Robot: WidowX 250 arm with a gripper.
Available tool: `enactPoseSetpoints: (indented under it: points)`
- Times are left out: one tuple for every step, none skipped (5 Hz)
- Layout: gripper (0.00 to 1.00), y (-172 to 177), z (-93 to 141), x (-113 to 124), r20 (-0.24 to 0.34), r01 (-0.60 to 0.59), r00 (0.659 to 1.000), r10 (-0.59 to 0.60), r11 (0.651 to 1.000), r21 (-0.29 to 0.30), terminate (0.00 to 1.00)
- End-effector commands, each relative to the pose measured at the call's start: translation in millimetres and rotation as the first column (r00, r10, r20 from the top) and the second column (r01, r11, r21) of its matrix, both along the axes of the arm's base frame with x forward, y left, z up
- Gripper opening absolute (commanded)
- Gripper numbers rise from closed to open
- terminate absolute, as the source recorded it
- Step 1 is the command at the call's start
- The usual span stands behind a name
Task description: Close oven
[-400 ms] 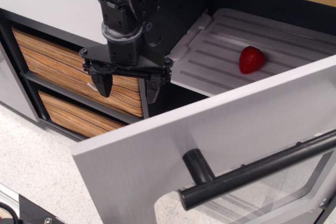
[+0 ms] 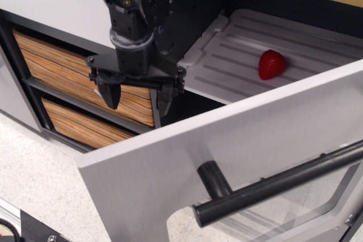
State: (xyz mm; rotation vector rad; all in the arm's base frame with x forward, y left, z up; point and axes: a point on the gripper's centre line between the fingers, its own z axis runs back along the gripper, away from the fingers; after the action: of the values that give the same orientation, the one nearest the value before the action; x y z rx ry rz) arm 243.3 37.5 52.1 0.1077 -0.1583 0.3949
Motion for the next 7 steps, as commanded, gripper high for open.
enactPoseSetpoints:
  points:
    - [1.00,-46.1,41.8,7.1,0.076,-0.112,0.990,0.117,0.991,-0.066,0.00]
    - [1.00,-73.3,72.2,3.7,0.095,-0.126,0.986,0.136,0.987,-0.104,0.00]
    - [1.00,-98.8,100.8,-4.7,0.109,-0.163,0.978,0.180,0.975,-0.148,0.00]
    - [1.00,-130.4,133.2,-8.4,0.114,-0.215,0.964,0.240,0.956,-0.197,0.00]
    - [1.00,-153.0,158.3,-15.0,0.102,-0.225,0.962,0.255,0.945,-0.237,0.00]
    - [1.00,-169.1,166.2,-24.7,0.015,-0.215,0.974,0.227,0.940,-0.267,0.00]
    - [1.00,-181.9,151.7,-39.1,-0.103,-0.254,0.967,0.234,0.922,-0.293,0.00]
